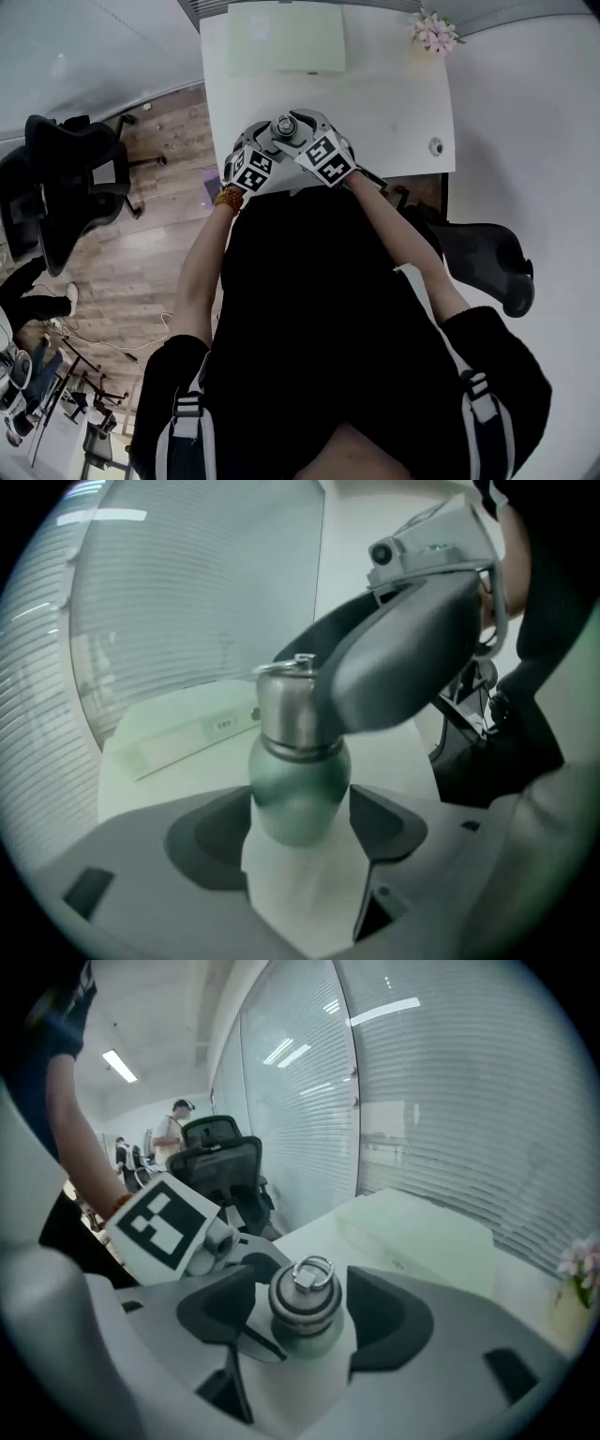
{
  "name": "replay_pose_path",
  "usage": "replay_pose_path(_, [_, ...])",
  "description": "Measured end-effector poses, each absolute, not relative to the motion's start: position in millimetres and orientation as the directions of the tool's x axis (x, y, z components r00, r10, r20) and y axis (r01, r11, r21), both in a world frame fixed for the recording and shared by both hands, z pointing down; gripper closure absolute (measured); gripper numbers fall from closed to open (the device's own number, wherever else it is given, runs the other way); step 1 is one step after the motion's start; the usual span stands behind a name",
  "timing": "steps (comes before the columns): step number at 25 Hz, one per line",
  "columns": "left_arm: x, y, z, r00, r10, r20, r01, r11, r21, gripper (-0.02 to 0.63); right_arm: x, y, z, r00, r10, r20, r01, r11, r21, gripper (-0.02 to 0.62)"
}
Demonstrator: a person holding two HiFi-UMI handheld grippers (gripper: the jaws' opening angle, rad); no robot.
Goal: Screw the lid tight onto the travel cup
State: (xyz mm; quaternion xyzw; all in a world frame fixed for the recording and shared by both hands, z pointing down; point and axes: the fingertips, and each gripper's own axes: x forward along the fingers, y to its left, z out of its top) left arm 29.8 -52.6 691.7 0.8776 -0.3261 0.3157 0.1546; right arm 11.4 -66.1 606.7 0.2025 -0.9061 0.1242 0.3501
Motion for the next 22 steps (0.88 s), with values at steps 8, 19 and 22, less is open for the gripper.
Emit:
replay_pose_path(8, [35,-58,697,0.572,-0.475,0.669,-0.662,-0.749,0.035,0.272,10,-68,619,-0.615,-0.277,0.738,-0.401,0.916,0.010,0.336])
replay_pose_path(19, [26,-55,704,0.651,-0.097,0.753,-0.165,-0.986,0.016,0.288,0,-56,621,-0.648,0.107,0.754,0.146,0.989,-0.015,0.336])
replay_pose_path(22, [26,-57,702,0.645,-0.146,0.750,-0.219,-0.976,-0.002,0.279,2,-56,621,-0.645,0.092,0.759,0.144,0.990,0.003,0.333])
